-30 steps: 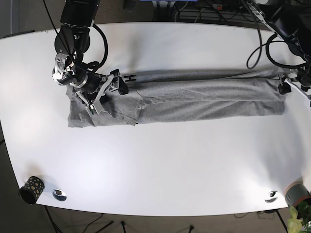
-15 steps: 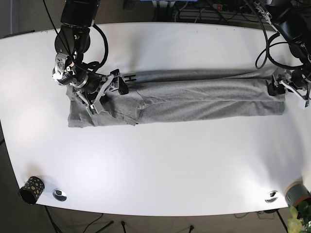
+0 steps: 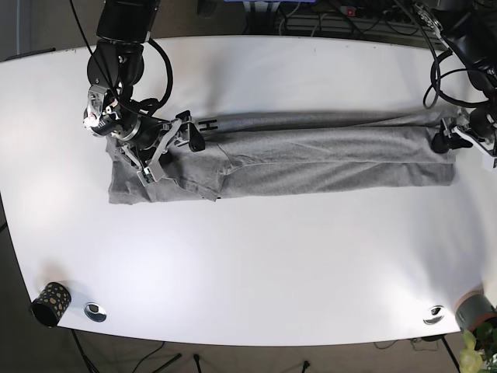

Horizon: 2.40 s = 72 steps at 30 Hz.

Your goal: Fold the T-shirt properly

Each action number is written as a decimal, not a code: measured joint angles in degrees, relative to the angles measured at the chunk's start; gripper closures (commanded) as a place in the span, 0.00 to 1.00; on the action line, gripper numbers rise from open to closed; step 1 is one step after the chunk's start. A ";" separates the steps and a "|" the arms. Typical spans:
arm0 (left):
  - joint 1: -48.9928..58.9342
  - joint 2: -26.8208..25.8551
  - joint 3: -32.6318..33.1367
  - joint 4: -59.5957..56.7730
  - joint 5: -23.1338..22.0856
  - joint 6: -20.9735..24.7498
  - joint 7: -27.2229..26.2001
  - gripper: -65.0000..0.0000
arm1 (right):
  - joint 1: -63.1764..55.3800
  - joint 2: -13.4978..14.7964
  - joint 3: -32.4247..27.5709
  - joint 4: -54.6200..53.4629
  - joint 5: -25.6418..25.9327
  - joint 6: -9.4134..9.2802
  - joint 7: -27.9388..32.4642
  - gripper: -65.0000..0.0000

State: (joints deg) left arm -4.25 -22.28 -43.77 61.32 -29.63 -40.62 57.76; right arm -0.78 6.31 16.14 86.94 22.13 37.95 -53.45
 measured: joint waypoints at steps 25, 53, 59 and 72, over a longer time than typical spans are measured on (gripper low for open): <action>9.18 8.79 24.22 40.81 7.30 2.64 3.30 0.97 | 0.17 -0.11 0.02 -0.02 0.11 -0.02 -0.37 0.25; 2.34 27.98 37.70 33.27 23.32 2.67 3.37 0.96 | 0.76 -0.13 -0.13 -0.04 -0.46 -0.04 -0.76 0.25; 0.39 27.67 41.46 32.74 24.06 2.89 3.54 0.67 | 0.79 -0.13 -0.13 -0.07 -0.48 -0.02 -0.76 0.25; 0.61 27.76 59.19 43.36 22.01 8.68 3.50 0.40 | 0.79 -0.24 -0.13 -0.07 -0.50 -0.02 -0.70 0.25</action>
State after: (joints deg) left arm -3.64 5.48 15.42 104.68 -7.62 -31.94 61.25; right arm 0.01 6.07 16.01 86.87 21.63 37.93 -54.15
